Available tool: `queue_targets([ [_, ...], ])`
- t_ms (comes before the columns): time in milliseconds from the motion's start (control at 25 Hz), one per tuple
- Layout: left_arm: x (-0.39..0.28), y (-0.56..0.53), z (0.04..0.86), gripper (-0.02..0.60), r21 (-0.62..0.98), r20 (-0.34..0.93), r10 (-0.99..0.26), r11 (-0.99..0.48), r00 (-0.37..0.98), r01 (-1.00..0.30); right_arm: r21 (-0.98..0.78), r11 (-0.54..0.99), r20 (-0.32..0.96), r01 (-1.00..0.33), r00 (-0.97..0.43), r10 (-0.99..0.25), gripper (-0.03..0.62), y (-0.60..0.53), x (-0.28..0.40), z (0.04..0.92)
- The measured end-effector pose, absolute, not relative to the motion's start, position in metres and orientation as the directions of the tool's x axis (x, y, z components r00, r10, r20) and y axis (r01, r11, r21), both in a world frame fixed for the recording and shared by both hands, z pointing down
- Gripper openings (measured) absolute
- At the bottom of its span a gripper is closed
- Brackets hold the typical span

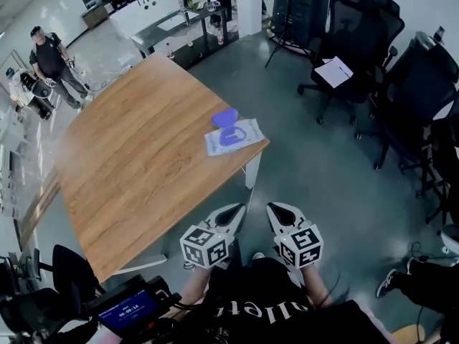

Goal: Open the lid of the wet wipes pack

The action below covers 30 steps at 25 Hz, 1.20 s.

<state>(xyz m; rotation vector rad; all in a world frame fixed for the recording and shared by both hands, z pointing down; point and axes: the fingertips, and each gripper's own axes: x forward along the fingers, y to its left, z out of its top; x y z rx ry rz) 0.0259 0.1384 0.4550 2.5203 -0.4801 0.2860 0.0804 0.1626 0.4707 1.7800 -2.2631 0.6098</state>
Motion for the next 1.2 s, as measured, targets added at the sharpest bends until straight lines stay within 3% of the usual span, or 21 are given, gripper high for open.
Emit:
queue_targets([
  [240,0.003,0.195,0.465,0.002,0.502,0.325,-0.352,-0.723,0.878,-0.476,-0.144,0.240,0.409,-0.960,-0.278,-0.869,0.011,0.210,0.069,0.466],
  [560,-0.026,0.212,0.443,0.002,0.471,0.320,-0.430,-0.701,0.844,-0.536,-0.208,0.275,0.357,-0.939,-0.334,-0.872,0.011,0.233,0.043,0.453],
  [1200,-0.071,0.219,0.441,0.002,0.441,0.303,-0.418,-0.735,0.856,-0.515,-0.286,0.291,0.331,-0.913,-0.379,-0.864,0.009,0.236,-0.011,0.445],
])
